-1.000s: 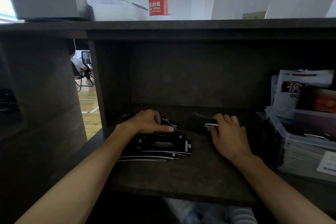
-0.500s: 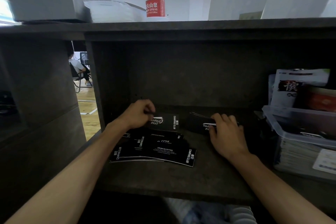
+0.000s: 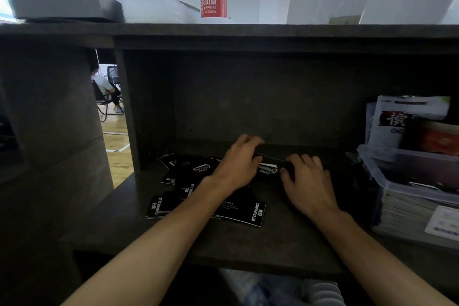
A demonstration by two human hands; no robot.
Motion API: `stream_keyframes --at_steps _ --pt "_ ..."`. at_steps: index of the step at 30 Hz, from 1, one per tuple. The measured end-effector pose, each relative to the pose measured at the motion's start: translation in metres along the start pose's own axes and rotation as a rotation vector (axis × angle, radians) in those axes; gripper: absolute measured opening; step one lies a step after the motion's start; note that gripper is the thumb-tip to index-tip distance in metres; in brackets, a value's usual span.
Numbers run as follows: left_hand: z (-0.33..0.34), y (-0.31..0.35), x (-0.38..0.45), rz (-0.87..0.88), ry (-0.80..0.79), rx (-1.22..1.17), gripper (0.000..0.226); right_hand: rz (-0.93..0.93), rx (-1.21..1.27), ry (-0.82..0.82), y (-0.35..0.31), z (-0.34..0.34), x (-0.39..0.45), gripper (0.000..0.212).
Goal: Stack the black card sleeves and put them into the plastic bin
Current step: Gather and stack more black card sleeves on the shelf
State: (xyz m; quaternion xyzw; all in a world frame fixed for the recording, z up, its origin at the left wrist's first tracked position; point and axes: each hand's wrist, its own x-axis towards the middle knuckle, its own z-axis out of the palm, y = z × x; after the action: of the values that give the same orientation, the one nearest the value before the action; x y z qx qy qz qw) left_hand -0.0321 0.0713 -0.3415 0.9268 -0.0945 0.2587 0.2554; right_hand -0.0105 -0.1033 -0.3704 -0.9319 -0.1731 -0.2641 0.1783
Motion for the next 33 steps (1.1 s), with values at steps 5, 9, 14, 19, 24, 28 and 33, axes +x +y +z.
stream_keyframes --at_steps 5,9,14,19,24,28,33 --pt "0.011 0.003 -0.003 0.012 -0.077 -0.038 0.053 -0.026 0.002 -0.012 0.001 0.001 0.0 0.03" --pt "0.014 -0.004 -0.007 -0.061 -0.214 0.041 0.061 -0.036 0.012 -0.055 -0.001 0.001 -0.001 0.036" --pt "0.016 0.001 -0.003 -0.058 -0.293 0.061 0.072 -0.061 0.056 -0.045 -0.002 0.0 0.0 0.044" --pt "-0.014 -0.01 -0.013 -0.07 -0.23 -0.002 0.051 -0.046 0.014 -0.068 -0.003 0.002 0.0 0.037" --pt "-0.073 -0.019 -0.039 -0.059 -0.548 0.006 0.031 -0.054 0.01 -0.065 -0.002 0.003 0.001 0.036" --pt "-0.092 -0.019 -0.057 -0.113 -0.75 0.15 0.06 -0.05 0.018 -0.064 -0.001 0.003 0.0 0.035" --pt "-0.086 -0.021 -0.067 -0.064 -0.647 0.148 0.05 -0.054 0.021 -0.069 -0.002 0.001 -0.001 0.035"
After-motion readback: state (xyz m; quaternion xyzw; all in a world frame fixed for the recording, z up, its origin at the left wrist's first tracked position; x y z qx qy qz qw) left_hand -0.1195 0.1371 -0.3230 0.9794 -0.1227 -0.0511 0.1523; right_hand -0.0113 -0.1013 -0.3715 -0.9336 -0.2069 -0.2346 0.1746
